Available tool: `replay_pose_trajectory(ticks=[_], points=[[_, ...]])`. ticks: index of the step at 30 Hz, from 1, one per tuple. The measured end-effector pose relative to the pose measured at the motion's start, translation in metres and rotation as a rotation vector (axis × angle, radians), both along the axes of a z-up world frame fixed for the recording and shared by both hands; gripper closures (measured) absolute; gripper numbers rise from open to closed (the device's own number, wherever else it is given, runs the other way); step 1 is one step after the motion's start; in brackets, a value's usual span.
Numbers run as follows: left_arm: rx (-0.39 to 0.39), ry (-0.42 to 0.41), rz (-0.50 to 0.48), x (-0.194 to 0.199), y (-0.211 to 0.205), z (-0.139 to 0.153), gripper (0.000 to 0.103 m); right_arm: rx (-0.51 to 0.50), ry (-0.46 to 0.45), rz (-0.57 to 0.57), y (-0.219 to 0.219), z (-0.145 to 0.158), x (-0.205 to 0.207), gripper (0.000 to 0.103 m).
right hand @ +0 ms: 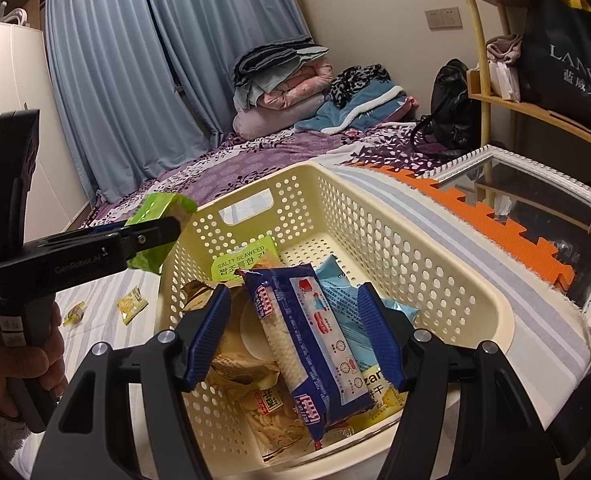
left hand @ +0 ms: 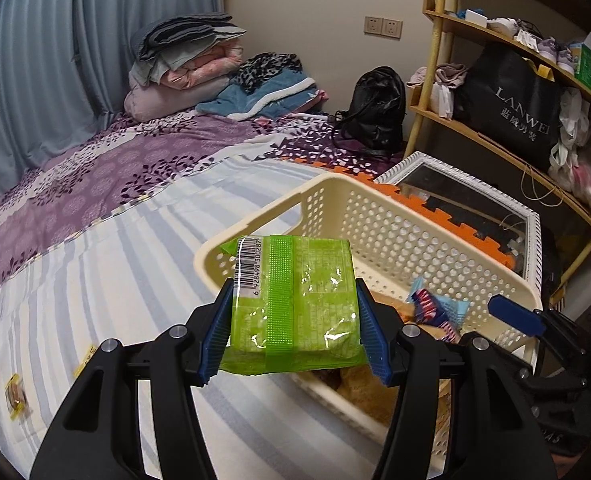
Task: Organize snacks
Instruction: 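Carry the green pack into the basket and open the left gripper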
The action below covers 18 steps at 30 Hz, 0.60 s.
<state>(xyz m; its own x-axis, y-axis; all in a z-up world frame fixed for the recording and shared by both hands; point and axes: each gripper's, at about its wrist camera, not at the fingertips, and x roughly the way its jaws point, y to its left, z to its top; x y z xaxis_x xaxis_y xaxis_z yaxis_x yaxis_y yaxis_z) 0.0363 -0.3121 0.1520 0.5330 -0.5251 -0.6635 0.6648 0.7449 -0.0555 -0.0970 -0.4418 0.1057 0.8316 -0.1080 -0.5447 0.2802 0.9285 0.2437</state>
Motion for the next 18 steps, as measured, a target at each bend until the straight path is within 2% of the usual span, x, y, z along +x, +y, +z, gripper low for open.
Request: replay_pose_trajectory(ticks=[10,12,13,14,18], points=[[-0.006,-0.002,-0.042,-0.005,-0.017,0.005,0.044,0.002,-0.002,0.002,-0.001,0.001,0.0,0.038],[-0.017,0.013,-0.056,-0.005,-0.017,0.005,0.034,0.002,-0.003,0.003,-0.001,0.001,0.0,0.037],[-0.022,0.009,-0.05,-0.005,-0.016,0.006,0.019,0.002,-0.003,0.003,-0.001,0.001,0.0,0.037],[-0.028,-0.009,-0.036,-0.007,-0.014,0.008,0.01,0.002,-0.004,0.003,-0.001,0.001,0.0,0.038],[-0.026,-0.007,-0.02,-0.004,-0.009,0.01,0.01,0.002,-0.004,0.003,-0.001,0.001,0.0,0.038]])
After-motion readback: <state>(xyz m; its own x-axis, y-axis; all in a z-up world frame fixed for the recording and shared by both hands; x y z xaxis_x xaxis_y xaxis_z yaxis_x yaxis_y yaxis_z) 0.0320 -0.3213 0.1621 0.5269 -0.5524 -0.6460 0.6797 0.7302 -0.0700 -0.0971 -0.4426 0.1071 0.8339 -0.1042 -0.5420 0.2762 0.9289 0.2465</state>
